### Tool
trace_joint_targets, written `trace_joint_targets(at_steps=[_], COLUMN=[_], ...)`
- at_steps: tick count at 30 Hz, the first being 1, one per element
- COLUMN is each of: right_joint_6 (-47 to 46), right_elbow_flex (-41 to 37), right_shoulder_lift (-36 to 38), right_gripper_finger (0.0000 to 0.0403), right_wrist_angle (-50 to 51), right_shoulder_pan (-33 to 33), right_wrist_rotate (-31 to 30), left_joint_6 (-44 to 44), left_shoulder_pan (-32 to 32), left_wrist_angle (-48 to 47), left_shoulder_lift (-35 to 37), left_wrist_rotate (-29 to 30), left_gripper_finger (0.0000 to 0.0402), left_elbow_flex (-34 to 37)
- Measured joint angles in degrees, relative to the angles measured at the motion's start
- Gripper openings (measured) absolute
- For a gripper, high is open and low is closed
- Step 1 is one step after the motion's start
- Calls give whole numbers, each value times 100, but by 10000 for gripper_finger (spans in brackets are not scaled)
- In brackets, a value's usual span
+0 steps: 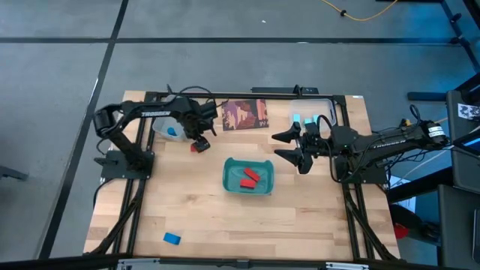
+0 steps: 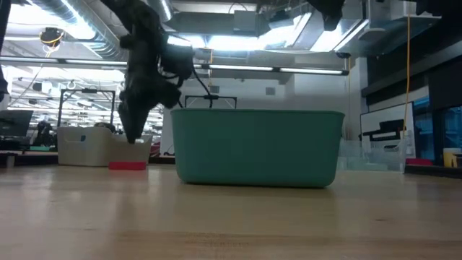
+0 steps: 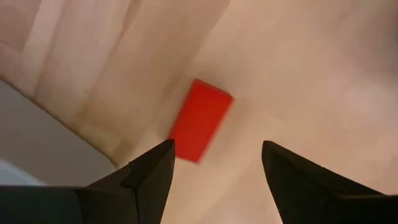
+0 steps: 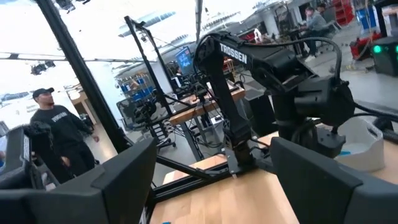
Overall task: Sort & place blocks by color
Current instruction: Put the square orange block into the blue green bin
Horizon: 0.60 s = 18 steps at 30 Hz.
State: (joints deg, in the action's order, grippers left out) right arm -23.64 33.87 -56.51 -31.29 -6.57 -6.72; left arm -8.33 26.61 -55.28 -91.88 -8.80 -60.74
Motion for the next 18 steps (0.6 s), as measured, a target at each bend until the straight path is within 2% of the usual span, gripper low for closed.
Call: trace_joint_targets(at_steps=[7,18], right_joint_6=[-142,-170], right_elbow_flex=[0,0], right_shoulder_lift=[0,0], right_gripper_finger=[318,318], right_wrist_angle=[101,149], right_shoulder_pan=[0,0], right_wrist_rotate=[-35,-184], left_joint_6=[494,1150], left_shoulder_pan=[-4,0], left_wrist_angle=[557,693], left_shoulder_lift=[-192,-574], left_wrist_rotate=[168,160], left_gripper_finger=[234,234], left_elbow_flex=[426,453])
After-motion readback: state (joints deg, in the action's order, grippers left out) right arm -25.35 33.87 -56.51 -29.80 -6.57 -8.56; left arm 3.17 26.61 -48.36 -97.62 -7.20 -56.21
